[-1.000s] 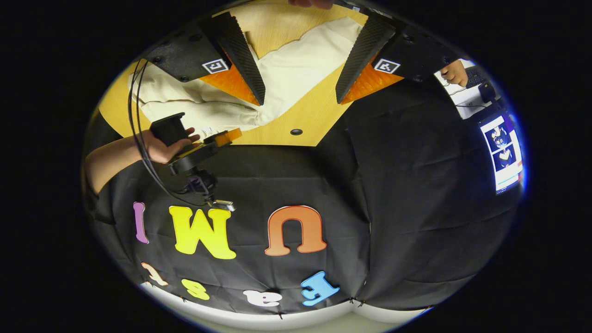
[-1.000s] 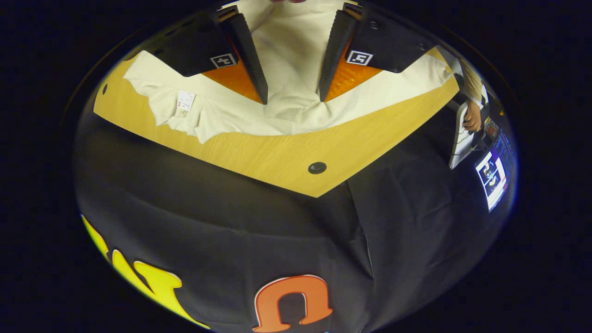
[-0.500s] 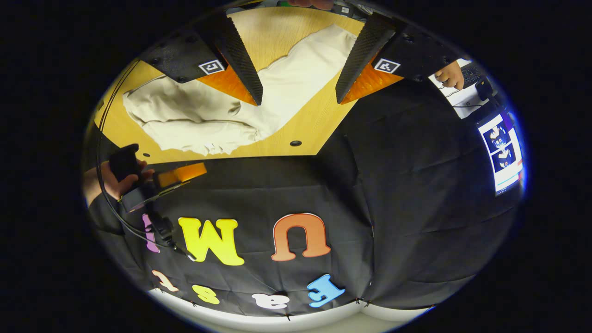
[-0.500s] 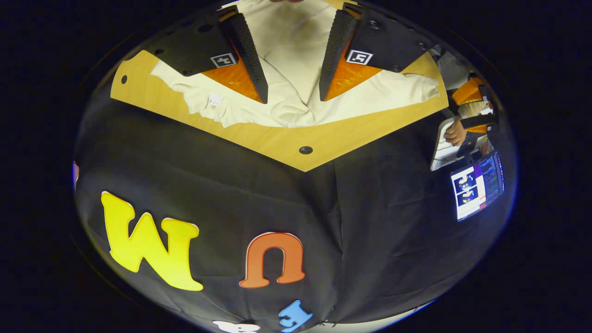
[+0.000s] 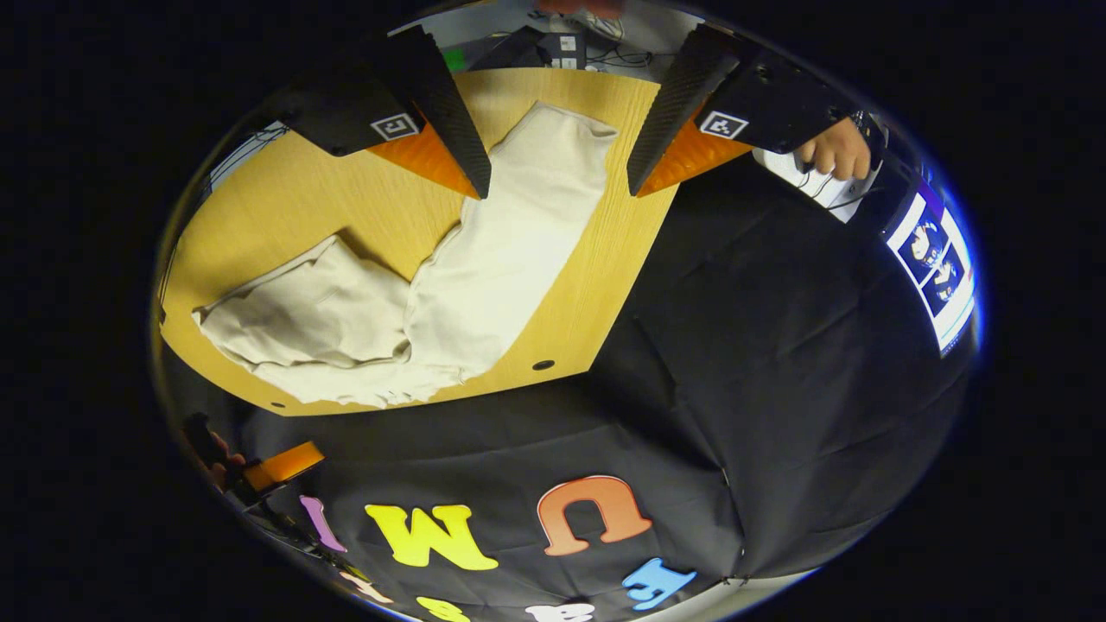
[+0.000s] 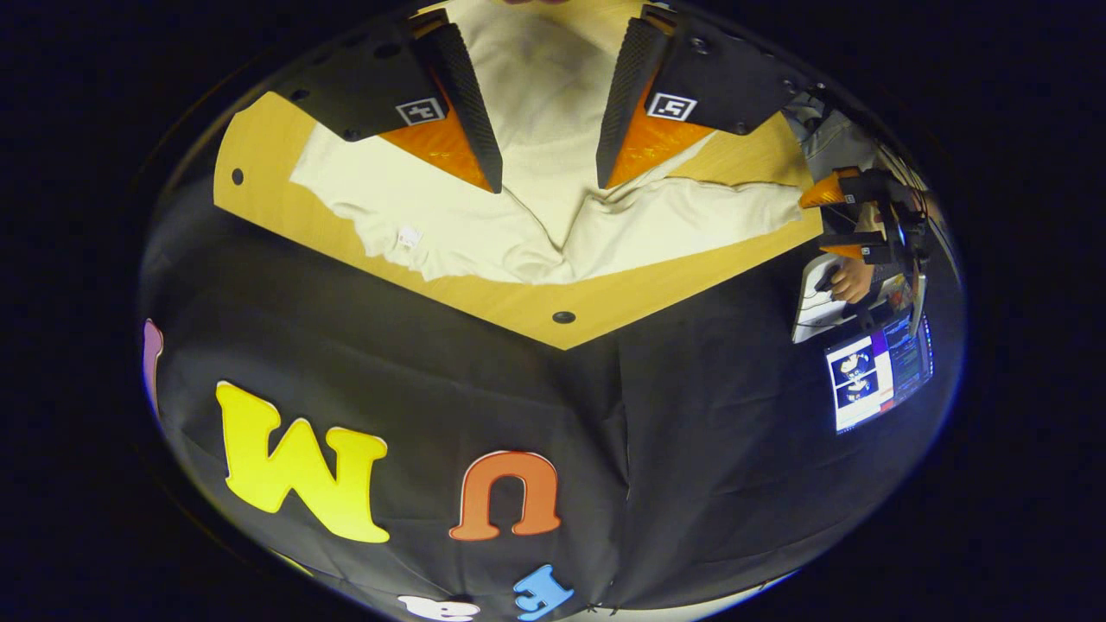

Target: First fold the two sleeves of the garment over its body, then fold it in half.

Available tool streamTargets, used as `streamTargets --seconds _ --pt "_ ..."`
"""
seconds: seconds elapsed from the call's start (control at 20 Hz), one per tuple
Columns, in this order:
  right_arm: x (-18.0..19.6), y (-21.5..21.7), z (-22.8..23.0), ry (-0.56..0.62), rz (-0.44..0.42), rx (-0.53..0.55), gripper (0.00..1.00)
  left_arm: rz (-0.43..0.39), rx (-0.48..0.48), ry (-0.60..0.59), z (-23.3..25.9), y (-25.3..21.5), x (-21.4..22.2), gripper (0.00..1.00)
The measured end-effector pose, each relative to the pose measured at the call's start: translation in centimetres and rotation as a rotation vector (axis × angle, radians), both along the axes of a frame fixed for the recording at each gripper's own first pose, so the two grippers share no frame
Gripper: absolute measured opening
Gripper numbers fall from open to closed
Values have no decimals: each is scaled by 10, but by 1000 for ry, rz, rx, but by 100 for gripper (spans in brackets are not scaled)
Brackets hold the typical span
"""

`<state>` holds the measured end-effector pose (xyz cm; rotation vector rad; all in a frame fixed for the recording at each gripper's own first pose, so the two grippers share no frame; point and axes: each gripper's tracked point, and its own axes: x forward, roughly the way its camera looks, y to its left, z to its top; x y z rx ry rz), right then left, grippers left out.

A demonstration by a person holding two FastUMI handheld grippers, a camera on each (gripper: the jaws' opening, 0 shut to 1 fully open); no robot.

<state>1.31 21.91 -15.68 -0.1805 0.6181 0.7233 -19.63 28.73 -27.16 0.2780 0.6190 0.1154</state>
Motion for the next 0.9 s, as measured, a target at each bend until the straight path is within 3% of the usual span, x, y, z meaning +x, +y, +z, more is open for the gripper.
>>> streamTargets --seconds 0.2,0.5,0.6,0.7,0.8,0.9 --pt "-28 -16 -19 59 -21 -38 70 15 -68 64 -34 21 2 100" --pt "-22 -31 -12 59 -90 -25 70 -16 -167 128 -56 23 0 99" --pt "-20 -33 -10 66 -113 -7 70 -9 -269 145 -61 15 -1 99" --pt "-23 -34 -9 65 -125 1 70 32 -343 176 -63 14 -2 83" --pt "-27 -34 -9 62 -125 2 70 6 -325 207 -63 12 -2 80" --pt "-30 -35 -10 59 -121 -2 70 -41 -321 220 -63 5 1 66"
